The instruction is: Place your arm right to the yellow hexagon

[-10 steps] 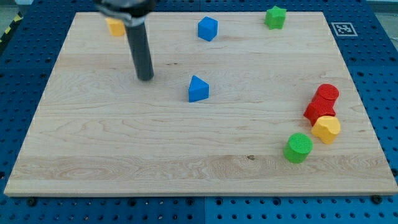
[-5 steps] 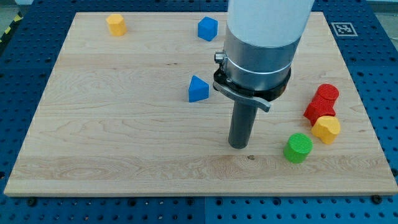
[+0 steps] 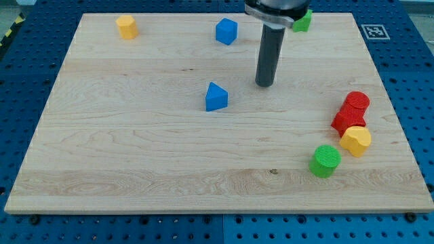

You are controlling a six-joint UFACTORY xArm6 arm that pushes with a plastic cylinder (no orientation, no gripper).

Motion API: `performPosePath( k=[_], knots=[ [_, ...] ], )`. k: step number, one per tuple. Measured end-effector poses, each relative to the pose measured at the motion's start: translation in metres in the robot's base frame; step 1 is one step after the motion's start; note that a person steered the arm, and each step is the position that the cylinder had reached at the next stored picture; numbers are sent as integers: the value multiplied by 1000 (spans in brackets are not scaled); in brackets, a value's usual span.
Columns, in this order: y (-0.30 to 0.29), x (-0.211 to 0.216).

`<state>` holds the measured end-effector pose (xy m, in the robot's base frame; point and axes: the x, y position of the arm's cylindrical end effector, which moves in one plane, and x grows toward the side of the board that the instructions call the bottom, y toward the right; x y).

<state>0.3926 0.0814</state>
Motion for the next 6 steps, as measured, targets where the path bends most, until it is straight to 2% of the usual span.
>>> performPosePath(
  k=[2, 3, 4, 5, 6],
  knots=[
    [54, -6],
    [54, -6],
    [10, -14],
    [-68, -21],
    [-96, -27]
  ],
)
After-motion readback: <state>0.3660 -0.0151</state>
